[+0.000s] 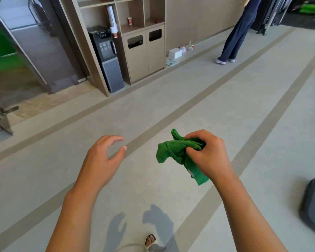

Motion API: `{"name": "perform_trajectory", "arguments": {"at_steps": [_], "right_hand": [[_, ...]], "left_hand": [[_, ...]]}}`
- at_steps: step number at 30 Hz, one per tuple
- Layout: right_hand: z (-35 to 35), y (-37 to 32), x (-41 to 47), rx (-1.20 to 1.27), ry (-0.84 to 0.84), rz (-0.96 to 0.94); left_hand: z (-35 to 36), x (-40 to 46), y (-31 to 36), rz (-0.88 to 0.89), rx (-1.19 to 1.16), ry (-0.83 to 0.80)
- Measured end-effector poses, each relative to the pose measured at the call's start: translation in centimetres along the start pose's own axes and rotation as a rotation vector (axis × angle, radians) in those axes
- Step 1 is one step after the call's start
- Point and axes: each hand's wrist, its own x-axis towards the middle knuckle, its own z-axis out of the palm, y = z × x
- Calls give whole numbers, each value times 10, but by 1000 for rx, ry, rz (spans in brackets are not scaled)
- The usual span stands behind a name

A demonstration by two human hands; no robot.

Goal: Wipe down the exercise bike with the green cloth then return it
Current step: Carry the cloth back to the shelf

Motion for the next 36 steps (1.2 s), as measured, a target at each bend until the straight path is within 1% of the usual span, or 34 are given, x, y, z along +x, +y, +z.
{"name": "perform_trajectory", "arguments": {"at_steps": [7, 11, 16, 22, 29, 36], "right_hand": [[47, -8, 70, -8, 1, -12], [61, -5, 101, 0, -24, 14], [70, 7, 157, 6, -33, 0], [65, 33, 249, 21, -78, -25], [52, 56, 375, 59, -138, -94], [53, 85, 455, 108, -216, -119]], "left_hand": [[-2, 73, -33, -27, -7, -41], [3, 106, -37, -35, 2, -64], [19, 155, -39, -50, 23, -66], [54, 228, -29, -66, 40, -32], [102, 327, 6, -91, 143, 31], [135, 383, 16, -160, 173, 63]]}}
